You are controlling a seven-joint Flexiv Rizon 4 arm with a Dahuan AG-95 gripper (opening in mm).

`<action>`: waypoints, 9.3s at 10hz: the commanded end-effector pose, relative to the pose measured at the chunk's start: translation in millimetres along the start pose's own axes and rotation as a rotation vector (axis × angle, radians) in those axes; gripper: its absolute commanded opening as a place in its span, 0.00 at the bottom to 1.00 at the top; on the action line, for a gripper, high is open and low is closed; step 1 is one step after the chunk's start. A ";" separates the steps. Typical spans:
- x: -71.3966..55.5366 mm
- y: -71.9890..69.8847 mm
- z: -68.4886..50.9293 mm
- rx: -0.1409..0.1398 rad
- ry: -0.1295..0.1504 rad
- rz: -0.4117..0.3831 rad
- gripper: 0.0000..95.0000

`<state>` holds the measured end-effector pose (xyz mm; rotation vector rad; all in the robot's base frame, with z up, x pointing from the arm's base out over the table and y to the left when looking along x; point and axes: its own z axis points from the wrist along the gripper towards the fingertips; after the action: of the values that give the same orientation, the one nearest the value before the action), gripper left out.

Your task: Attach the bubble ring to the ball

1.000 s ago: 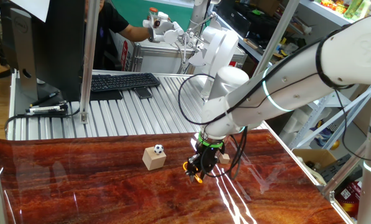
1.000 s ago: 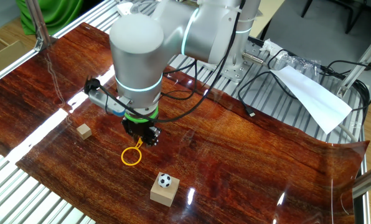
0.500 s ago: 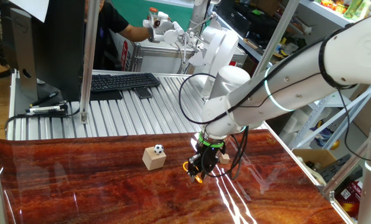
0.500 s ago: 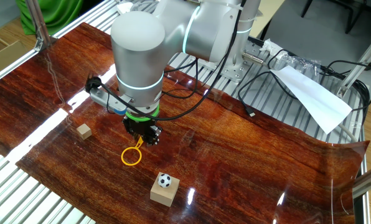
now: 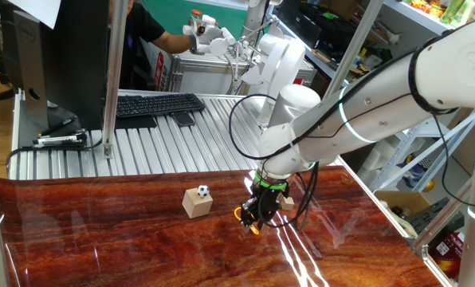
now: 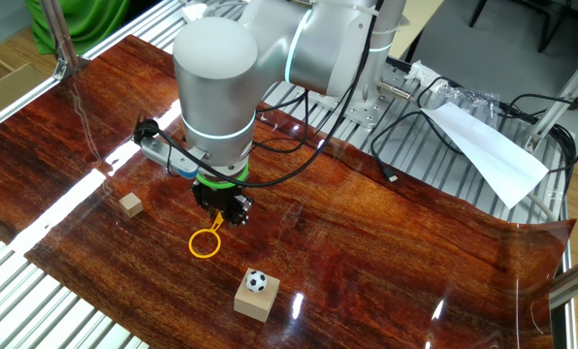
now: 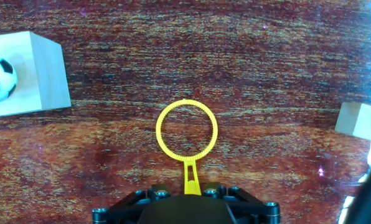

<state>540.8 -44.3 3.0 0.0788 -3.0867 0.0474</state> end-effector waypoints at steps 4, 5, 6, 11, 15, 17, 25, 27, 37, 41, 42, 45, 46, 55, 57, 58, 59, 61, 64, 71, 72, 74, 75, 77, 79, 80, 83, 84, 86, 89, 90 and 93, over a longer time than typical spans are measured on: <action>-0.9 0.4 0.8 0.000 -0.002 -0.006 0.20; -0.9 0.4 0.9 0.001 -0.003 -0.006 0.20; -1.1 0.3 1.3 0.004 -0.007 -0.006 0.20; -1.3 0.3 1.8 0.004 -0.011 -0.012 0.20; -1.3 0.3 1.8 0.003 -0.015 -0.016 0.00; -1.3 0.3 1.8 0.005 -0.021 -0.014 0.00; -0.4 0.6 -0.4 0.004 -0.032 -0.001 0.00; 0.4 0.9 -2.3 0.003 -0.035 0.001 0.00; 5.3 26.5 -28.6 0.003 -0.025 0.058 0.00; 10.7 38.9 -42.0 -0.002 -0.016 0.085 0.00; 11.9 44.3 -47.4 -0.002 -0.013 0.094 0.00; 11.9 53.3 -59.1 -0.003 -0.008 0.112 0.00; 11.1 55.6 -64.1 -0.006 -0.007 0.120 0.00; 1.1 86.2 -99.1 -0.007 0.013 0.202 0.00; 0.0 91.1 -101.9 -0.013 0.017 0.220 0.00; -0.8 93.1 -101.7 -0.017 0.017 0.228 0.00; -2.2 95.0 -101.5 -0.023 0.018 0.238 0.00; -7.7 100.3 -103.4 -0.038 0.025 0.263 0.00; -16.1 110.5 -106.9 -0.038 0.034 0.293 0.00; -29.8 124.5 -106.6 -0.033 0.036 0.335 0.00; -31.5 132.6 -107.3 -0.026 0.038 0.352 0.00; -32.3 137.9 -106.4 -0.023 0.038 0.364 0.00; -32.9 138.9 -106.3 -0.023 0.038 0.368 0.00; -36.1 140.6 -104.5 -0.024 0.037 0.379 0.00; -38.6 140.3 -103.8 -0.025 0.039 0.384 0.00; -38.7 139.6 -104.6 -0.025 0.042 0.378 0.00; -38.5 139.0 -105.4 -0.023 0.051 0.374 0.00; -38.5 139.0 -105.4 -0.020 0.052 0.366 0.00; -38.5 139.0 -105.4 0.005 0.059 0.328 0.00; -38.5 139.0 -105.4 -0.008 0.059 0.302 0.00; -38.5 139.0 -105.4 -0.012 0.054 0.286 0.00; -38.5 139.0 -105.4 -0.013 0.033 0.237 0.00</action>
<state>576.6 99.7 102.2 -0.2911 -3.0447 0.0357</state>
